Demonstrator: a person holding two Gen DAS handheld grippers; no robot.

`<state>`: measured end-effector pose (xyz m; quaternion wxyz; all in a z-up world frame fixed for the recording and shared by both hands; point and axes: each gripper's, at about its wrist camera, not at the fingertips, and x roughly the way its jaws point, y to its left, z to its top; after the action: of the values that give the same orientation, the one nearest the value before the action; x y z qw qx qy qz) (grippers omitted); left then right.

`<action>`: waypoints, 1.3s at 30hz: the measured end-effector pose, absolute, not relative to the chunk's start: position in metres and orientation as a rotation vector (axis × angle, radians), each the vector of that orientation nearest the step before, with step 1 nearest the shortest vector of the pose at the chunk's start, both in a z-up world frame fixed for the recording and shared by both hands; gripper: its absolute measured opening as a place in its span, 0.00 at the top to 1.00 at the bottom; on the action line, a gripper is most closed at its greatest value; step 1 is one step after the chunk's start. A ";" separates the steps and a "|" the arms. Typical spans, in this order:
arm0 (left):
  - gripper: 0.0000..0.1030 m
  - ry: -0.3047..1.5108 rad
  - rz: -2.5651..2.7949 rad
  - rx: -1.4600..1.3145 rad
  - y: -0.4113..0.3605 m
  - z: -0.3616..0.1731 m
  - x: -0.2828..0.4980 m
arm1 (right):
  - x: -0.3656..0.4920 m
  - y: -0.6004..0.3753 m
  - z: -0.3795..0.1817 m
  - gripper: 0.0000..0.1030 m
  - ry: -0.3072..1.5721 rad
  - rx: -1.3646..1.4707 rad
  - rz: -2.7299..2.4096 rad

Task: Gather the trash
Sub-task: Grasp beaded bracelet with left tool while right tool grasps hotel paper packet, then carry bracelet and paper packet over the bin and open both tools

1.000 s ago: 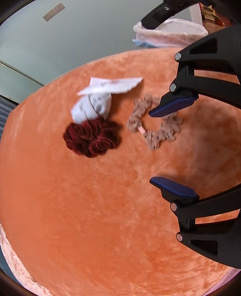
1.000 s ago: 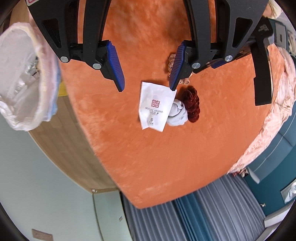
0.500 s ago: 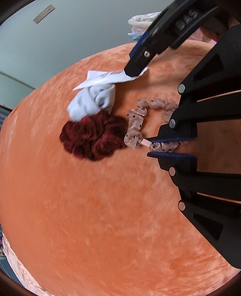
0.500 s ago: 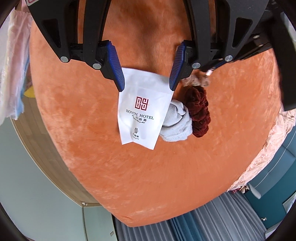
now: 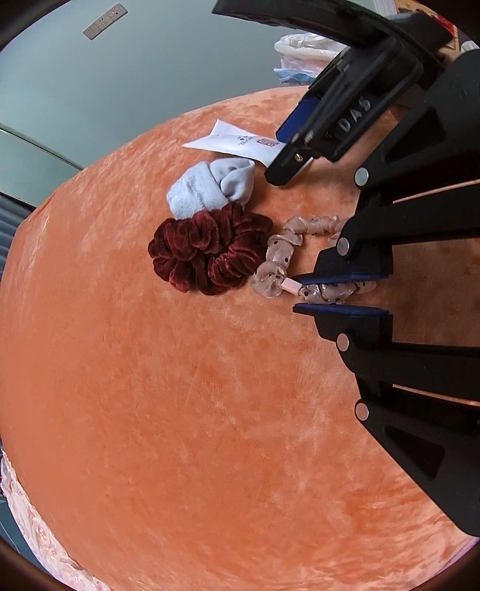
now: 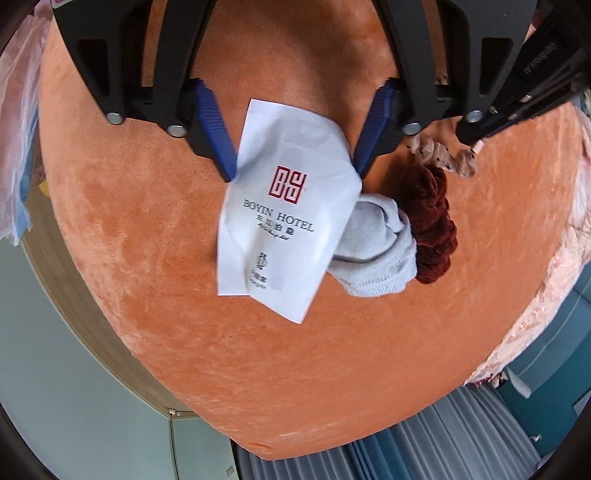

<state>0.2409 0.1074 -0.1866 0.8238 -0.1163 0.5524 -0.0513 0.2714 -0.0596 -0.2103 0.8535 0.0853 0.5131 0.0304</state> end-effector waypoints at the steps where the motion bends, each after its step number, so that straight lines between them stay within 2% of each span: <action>1: 0.91 1.173 -0.111 -0.245 0.106 -0.186 0.242 | 0.269 -0.061 -0.212 0.59 1.080 0.156 0.052; 5: 0.91 1.166 -0.125 -0.236 0.099 -0.180 0.236 | 0.263 -0.081 -0.210 0.91 1.088 0.213 0.041; 6: 0.91 1.164 -0.128 -0.232 0.096 -0.177 0.235 | 0.261 -0.089 -0.209 0.94 1.091 0.243 0.040; 20: 0.91 1.052 -0.269 -0.157 0.027 -0.110 0.206 | 0.198 -0.153 -0.129 0.94 0.927 0.357 0.016; 30: 0.91 0.935 -0.415 -0.076 -0.054 -0.046 0.182 | 0.141 -0.218 -0.060 0.94 0.767 0.415 -0.050; 39: 0.91 0.851 -0.546 0.009 -0.125 -0.005 0.157 | 0.097 -0.283 -0.026 0.94 0.660 0.462 -0.152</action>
<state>0.1571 -0.1249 -0.0045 0.8749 0.0042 0.4077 -0.2613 0.0974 -0.2826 -0.0255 0.9172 0.2248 0.3207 -0.0737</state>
